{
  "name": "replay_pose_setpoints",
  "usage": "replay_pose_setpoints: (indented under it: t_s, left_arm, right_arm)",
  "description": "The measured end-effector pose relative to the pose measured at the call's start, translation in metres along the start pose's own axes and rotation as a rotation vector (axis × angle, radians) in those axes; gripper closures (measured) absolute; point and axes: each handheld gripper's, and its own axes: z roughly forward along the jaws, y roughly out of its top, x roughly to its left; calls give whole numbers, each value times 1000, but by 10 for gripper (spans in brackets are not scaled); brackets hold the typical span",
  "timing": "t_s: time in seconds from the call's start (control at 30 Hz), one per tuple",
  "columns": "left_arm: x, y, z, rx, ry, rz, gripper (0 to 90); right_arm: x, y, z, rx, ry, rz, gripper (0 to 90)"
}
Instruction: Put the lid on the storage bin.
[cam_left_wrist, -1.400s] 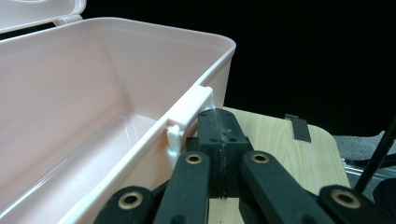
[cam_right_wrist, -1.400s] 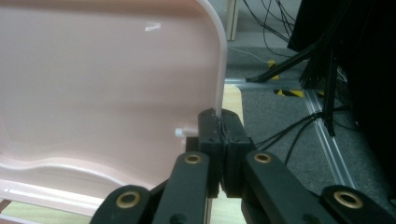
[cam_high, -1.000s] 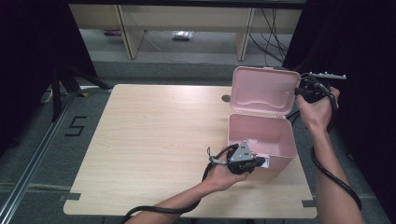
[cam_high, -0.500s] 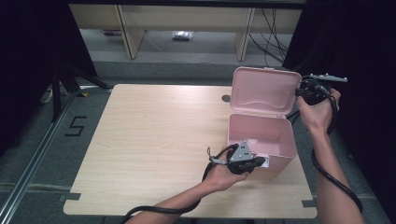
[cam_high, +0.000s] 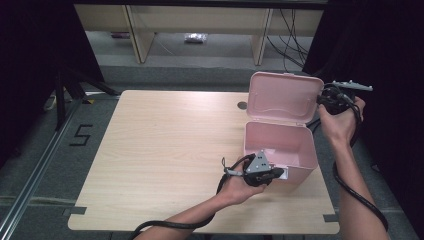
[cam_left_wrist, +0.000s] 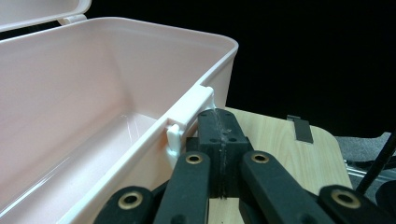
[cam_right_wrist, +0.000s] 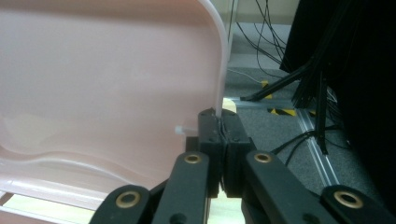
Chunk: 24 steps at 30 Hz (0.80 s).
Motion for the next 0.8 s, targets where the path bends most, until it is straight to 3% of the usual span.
replay_pose_setpoints:
  t_s: [0.07,0.13,0.8]
  left_arm:
    - [0,0,0,0,0,-1,900]
    - [0,0,0,0,-1,-3,900]
    - [0,0,0,0,1,-7,900]
  right_arm:
    - [0,-2,1,-39,-1,-1,898]
    - [0,-2,-1,-11,-7,-9,899]
    - [2,-8,-8,-46,-6,-16,898]
